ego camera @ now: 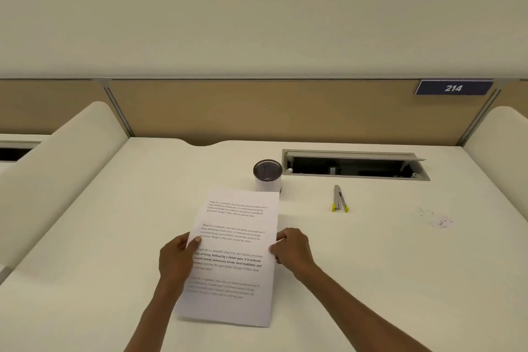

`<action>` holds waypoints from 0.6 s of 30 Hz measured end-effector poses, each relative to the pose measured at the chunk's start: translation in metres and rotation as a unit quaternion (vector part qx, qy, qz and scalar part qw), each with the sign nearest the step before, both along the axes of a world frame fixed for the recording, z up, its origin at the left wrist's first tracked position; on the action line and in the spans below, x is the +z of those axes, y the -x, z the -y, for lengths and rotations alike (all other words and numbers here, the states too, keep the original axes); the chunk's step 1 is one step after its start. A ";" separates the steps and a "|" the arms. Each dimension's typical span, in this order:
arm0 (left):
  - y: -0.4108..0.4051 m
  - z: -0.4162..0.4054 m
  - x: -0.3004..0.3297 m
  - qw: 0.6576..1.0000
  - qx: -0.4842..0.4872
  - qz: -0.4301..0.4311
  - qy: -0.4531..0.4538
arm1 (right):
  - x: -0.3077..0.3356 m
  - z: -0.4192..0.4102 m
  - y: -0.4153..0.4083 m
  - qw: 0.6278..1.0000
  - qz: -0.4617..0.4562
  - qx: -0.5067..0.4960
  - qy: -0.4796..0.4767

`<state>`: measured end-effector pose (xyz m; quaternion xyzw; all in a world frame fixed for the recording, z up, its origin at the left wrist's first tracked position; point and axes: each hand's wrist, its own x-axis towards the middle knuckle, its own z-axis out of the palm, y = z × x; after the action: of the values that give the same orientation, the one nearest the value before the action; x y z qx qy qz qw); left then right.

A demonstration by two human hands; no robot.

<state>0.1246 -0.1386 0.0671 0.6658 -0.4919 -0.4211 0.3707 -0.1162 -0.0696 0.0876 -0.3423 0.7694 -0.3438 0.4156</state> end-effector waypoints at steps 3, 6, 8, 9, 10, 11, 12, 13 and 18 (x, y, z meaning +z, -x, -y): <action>-0.018 0.023 -0.017 0.999 0.013 0.030 -0.007 | -0.013 0.020 -0.015 1.000 0.007 0.017 0.002; -0.029 0.041 -0.029 0.998 0.034 0.041 -0.018 | -0.029 0.039 -0.027 1.000 0.007 0.028 0.009; -0.033 0.049 -0.033 0.997 0.048 0.051 -0.023 | -0.040 0.050 -0.035 0.999 0.002 0.040 0.012; -0.035 0.053 -0.035 0.997 0.055 0.057 -0.026 | -0.044 0.054 -0.038 0.999 -0.001 0.045 0.014; -0.036 0.056 -0.038 0.995 0.063 0.066 -0.025 | -0.047 0.058 -0.041 0.999 -0.003 0.049 0.017; -0.038 0.060 -0.041 0.995 0.067 0.077 -0.022 | -0.049 0.063 -0.044 0.998 -0.005 0.054 0.020; -0.039 0.063 -0.043 0.994 0.068 0.090 -0.015 | -0.052 0.067 -0.046 0.998 -0.010 0.061 0.020; -0.041 0.066 -0.046 0.992 0.064 0.105 -0.005 | -0.055 0.070 -0.048 0.997 -0.017 0.068 0.022; -0.048 0.070 -0.071 0.979 0.028 0.186 0.080 | -0.066 0.069 -0.049 0.987 -0.055 0.148 0.037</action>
<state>0.1728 -0.2082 -0.0036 0.7143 -0.5654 -0.2389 0.3362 -0.0673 -0.1390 0.0220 -0.4860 0.7185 -0.2871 0.4062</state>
